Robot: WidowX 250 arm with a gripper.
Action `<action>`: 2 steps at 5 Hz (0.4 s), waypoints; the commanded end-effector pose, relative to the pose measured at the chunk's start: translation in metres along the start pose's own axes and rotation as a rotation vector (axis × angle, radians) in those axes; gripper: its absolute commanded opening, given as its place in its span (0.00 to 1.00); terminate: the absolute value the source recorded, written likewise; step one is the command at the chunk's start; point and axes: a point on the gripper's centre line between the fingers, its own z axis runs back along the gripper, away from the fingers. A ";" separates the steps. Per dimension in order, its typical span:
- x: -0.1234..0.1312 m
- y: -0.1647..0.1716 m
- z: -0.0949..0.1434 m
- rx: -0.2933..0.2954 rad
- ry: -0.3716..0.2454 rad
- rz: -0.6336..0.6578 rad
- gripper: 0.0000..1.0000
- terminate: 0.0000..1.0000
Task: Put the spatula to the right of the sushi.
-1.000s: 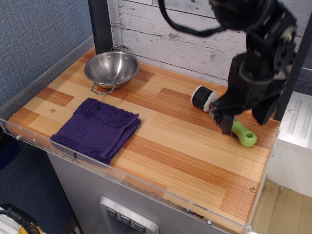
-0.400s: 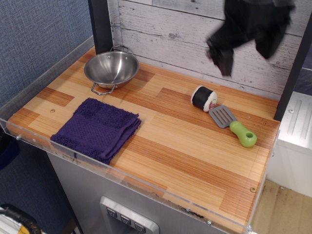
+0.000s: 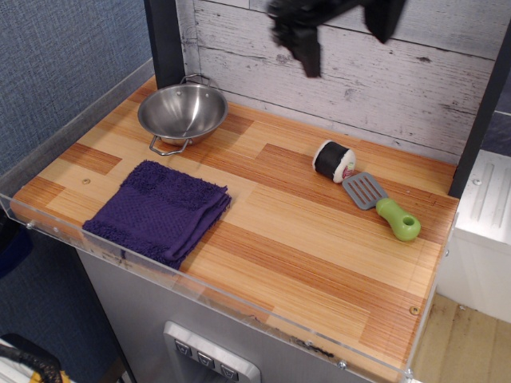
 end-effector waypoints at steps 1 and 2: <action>-0.004 0.003 0.016 -0.035 -0.016 -0.001 1.00 0.00; -0.004 0.003 0.016 -0.035 -0.016 -0.001 1.00 1.00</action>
